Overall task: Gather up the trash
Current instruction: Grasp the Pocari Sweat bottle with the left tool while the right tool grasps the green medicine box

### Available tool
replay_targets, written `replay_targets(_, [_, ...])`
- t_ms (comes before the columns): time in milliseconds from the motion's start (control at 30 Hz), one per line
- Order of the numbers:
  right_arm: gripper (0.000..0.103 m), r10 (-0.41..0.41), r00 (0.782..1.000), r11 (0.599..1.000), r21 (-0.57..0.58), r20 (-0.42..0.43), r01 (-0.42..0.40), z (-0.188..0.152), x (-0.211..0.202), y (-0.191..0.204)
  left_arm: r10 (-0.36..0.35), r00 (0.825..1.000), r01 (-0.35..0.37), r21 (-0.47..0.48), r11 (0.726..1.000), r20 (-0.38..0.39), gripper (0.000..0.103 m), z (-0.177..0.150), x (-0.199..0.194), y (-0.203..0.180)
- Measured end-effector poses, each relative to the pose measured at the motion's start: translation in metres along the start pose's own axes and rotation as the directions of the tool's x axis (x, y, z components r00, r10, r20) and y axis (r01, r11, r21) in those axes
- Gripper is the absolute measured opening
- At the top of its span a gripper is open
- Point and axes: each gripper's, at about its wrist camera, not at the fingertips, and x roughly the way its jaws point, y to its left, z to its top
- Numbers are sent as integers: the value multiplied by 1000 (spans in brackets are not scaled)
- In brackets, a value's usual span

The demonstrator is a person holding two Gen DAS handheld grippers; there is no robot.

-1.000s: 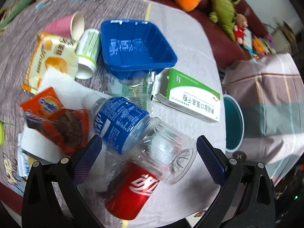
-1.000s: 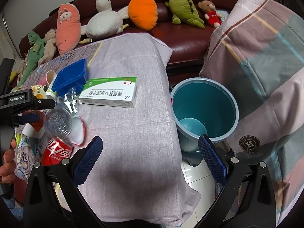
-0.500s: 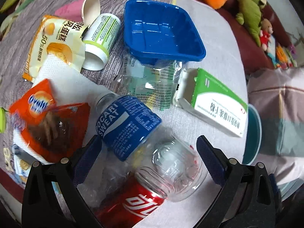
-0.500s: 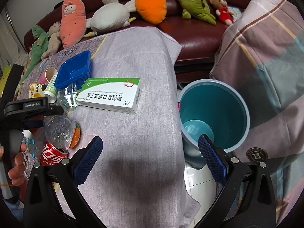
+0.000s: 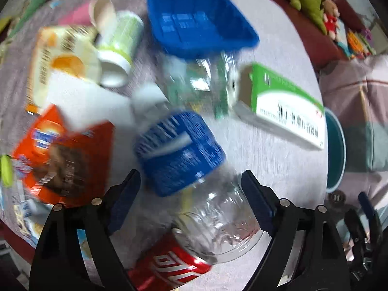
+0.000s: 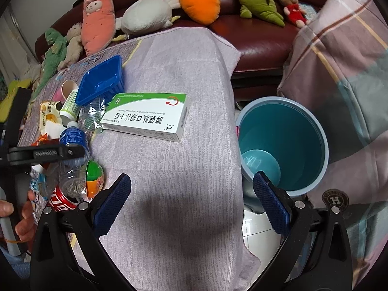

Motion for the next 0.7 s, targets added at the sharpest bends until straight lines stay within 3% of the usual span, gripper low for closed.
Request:
replay_targets(33, [97,0,1000,1000,-15,-5,0,3,1,1,-17,1000,17,5,1000,-18,86,-2,6,-1])
replay_targets(233, [97,5,999,996,-88,-54,-9,16,11,1,-36,998,32,98,995,49,73,-12,-13,-3])
replay_targets(500, [97,43,992,978,-198,-122,-67,43,24,13,-120,985,88,236,968,125,70,-26,-44,6])
replay_targets(700, [97,45,985,921,-376,-168,-106,68,41,41,-167,972,114,295,949,164,70,-7,-62,4])
